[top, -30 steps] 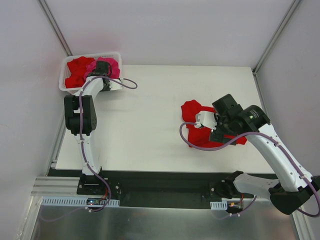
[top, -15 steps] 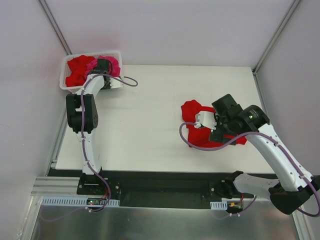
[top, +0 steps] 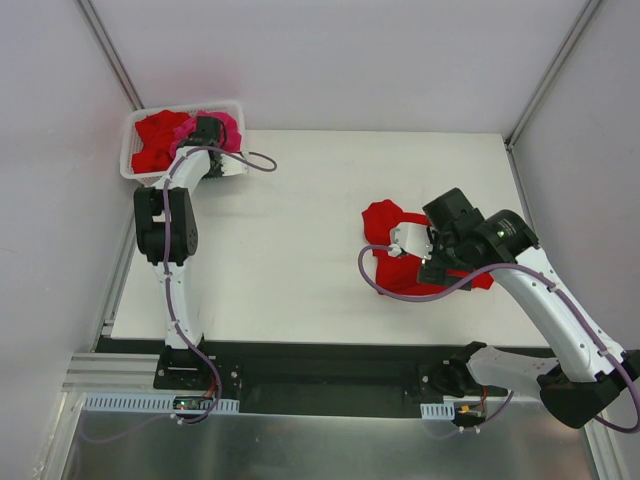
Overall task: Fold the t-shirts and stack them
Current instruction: Move the tshirt to the center of the board
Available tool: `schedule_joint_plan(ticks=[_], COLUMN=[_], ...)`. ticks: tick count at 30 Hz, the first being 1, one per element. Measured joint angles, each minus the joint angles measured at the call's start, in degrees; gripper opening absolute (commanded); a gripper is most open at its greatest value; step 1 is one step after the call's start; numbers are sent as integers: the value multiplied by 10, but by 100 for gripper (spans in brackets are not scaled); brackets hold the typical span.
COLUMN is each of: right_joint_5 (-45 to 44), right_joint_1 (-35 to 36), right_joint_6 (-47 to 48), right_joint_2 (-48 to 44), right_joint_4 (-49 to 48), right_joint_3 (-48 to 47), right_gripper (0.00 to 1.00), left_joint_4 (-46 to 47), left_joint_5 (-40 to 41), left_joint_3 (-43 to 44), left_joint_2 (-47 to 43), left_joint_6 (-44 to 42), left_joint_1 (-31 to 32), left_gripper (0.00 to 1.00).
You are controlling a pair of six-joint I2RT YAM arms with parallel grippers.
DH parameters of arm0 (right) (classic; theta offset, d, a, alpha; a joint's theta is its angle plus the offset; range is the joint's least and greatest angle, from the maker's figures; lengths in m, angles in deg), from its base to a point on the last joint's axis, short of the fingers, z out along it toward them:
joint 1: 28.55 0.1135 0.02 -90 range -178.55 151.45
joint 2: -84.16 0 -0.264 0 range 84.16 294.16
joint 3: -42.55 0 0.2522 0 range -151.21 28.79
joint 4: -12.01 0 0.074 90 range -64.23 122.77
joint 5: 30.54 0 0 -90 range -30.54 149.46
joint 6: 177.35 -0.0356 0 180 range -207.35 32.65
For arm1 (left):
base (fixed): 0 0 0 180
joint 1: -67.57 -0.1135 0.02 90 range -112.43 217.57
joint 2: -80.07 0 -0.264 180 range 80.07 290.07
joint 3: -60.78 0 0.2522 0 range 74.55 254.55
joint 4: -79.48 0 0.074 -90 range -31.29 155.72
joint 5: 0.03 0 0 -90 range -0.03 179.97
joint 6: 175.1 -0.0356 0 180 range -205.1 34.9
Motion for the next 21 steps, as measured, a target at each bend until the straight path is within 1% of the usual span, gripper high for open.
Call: schedule_joint_plan(ticks=[10,12,13,14,15,16,17,18,19,21], right_joint_5=[0,0,0,0,0,0,0,0,0,0], right_joint_1=[0,0,0,0,0,0,0,0,0,1], right_joint_6=[0,0,0,0,0,0,0,0,0,0], right_joint_2=[0,-1,-2,-2,-4,-5,-7,-8,-9,-11], right_joint_4=[0,0,0,0,0,0,0,0,0,0], right_joint_3=[0,0,0,0,0,0,0,0,2,5], right_gripper=[96,96,96,96,96,96,96,96,96,96], left_joint_4=[-22,-24,-24,-24,-24,-22,-20,-16,-9,4], left_joint_5=[11,13,14,14,14,16,19,21,23,26], left_joint_3=[28,30,30,30,30,28,26,21,13,-5], left_joint_2=[15,16,16,16,16,15,13,10,7,-1], left_joint_6=[2,3,3,3,3,5,3,4,6,15], left_joint_1=[6,7,7,7,7,7,7,7,8,8], left_gripper=[11,14,19,43,60,74,83,97,99,99])
